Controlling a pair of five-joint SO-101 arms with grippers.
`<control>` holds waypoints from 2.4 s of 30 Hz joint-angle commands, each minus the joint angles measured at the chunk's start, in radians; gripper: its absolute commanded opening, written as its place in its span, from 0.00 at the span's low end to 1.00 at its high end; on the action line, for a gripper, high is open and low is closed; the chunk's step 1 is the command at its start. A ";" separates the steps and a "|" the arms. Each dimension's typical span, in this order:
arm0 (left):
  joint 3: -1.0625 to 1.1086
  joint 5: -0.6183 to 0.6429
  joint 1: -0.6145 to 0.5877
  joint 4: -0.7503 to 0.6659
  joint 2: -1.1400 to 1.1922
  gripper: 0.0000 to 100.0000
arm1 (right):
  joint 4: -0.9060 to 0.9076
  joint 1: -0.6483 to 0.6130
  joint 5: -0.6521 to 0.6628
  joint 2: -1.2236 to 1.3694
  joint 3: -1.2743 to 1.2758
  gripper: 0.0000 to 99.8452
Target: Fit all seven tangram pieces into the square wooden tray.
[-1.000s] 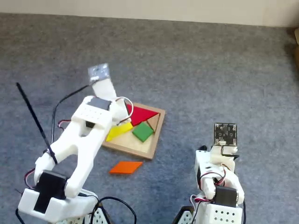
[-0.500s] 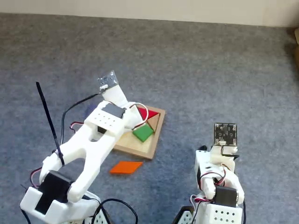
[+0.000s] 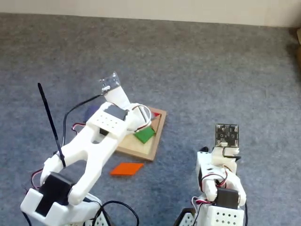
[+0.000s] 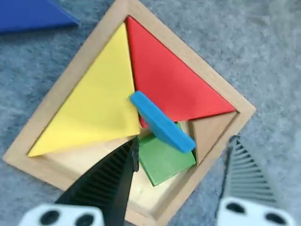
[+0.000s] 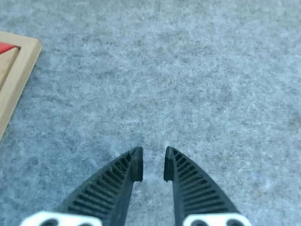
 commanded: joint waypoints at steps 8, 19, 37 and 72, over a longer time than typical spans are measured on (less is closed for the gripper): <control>-0.036 0.008 0.015 0.009 -0.125 0.32 | 0.005 0.012 0.002 -0.008 0.119 0.09; -0.036 0.002 -0.022 0.040 -0.423 0.32 | 0.005 0.012 0.002 -0.008 0.119 0.09; -0.012 -0.048 0.002 -0.181 -0.113 0.32 | 0.005 0.012 0.002 -0.008 0.119 0.09; 0.015 -0.049 0.016 -0.264 -0.134 0.32 | 0.005 0.012 0.002 -0.008 0.119 0.09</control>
